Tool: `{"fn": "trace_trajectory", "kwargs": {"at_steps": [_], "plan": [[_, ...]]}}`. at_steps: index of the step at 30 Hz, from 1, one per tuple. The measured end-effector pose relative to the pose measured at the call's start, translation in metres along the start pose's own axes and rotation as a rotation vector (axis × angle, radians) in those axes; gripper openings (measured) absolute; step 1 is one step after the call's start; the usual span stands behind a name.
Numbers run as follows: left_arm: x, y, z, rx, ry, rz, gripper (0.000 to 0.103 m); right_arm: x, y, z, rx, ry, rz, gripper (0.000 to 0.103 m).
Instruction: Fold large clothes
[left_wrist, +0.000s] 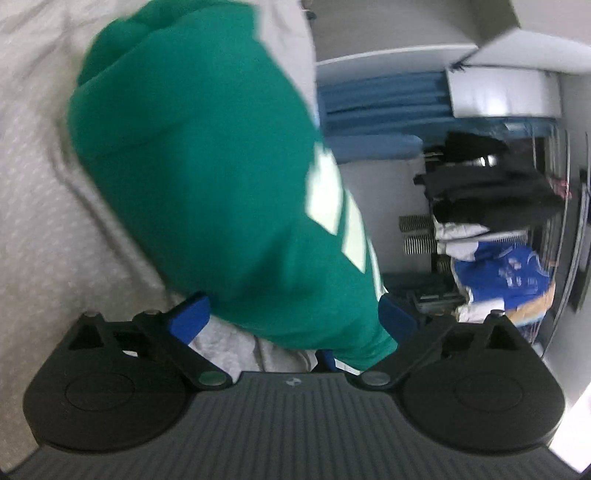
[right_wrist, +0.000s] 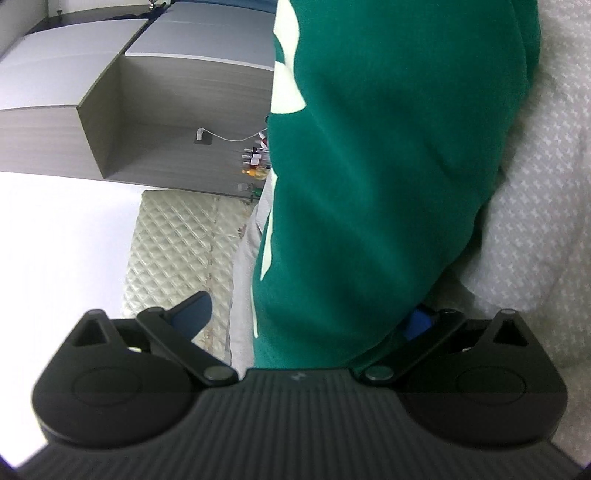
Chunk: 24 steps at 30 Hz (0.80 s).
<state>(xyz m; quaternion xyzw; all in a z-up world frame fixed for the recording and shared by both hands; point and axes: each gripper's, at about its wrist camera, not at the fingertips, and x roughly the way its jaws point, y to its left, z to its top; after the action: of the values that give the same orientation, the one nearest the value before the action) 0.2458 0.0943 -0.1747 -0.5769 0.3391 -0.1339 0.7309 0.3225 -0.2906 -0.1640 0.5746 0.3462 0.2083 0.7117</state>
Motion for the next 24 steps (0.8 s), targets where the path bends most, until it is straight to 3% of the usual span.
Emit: {"fn": "trace_trajectory", "kwargs": {"at_steps": [6, 13, 16, 19, 24], "plan": [[0.003, 0.007, 0.001, -0.026, -0.020, 0.018, 0.099, -0.005, -0.006, 0.001, 0.030, -0.001, 0.016, 0.103], [-0.007, 0.019, 0.012, -0.087, -0.211, 0.027, 0.099, -0.012, -0.017, 0.005, 0.020, -0.024, -0.017, 0.103], [-0.014, 0.022, 0.019, -0.083, -0.292, 0.080, 0.099, -0.018, -0.018, 0.007, 0.011, -0.054, -0.076, 0.103], [-0.014, 0.030, 0.030, -0.126, -0.302, 0.065, 0.098, -0.027, -0.023, 0.009, 0.037, -0.104, -0.101, 0.103], [-0.008, 0.027, 0.039, -0.089, -0.301, 0.097, 0.098, -0.043, -0.018, 0.014, 0.020, -0.207, -0.131, 0.103]]}}
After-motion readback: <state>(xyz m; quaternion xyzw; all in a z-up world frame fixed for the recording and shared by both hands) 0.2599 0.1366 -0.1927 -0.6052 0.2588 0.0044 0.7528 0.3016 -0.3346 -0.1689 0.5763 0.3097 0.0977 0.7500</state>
